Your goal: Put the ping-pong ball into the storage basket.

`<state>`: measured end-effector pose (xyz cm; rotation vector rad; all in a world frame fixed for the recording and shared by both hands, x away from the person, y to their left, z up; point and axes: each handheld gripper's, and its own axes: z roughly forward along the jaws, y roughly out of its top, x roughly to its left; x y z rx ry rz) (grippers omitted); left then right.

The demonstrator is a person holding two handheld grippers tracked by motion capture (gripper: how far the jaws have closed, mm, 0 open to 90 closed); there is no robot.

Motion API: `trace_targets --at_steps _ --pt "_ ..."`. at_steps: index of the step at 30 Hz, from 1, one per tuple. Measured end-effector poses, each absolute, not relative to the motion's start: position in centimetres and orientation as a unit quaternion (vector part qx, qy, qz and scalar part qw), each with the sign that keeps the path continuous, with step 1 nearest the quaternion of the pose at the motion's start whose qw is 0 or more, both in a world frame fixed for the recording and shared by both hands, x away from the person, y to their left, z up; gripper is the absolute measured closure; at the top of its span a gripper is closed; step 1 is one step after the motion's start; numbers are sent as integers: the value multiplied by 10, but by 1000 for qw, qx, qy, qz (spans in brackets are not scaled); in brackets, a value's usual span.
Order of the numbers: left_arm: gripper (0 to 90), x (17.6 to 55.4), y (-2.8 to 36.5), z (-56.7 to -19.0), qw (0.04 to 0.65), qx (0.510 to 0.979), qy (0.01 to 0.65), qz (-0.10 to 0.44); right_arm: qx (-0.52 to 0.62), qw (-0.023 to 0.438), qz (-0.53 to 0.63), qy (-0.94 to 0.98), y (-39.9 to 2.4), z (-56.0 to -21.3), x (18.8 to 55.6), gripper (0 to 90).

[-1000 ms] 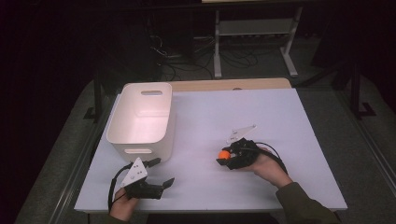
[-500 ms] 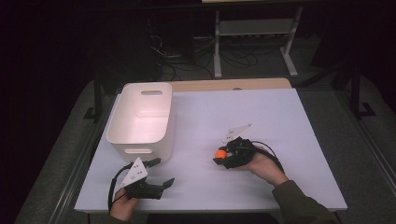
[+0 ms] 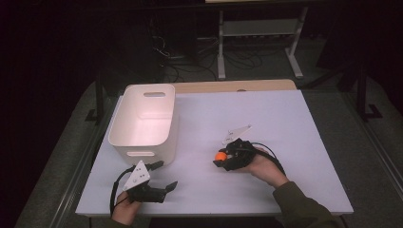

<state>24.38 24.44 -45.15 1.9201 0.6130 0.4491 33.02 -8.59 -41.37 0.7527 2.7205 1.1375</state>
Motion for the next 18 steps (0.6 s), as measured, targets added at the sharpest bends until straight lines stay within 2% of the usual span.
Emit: trace_targets --at_steps 18 --pt "141 244 244 -452 513 798 254 188 240 45 372 895 -71 -414 334 495"
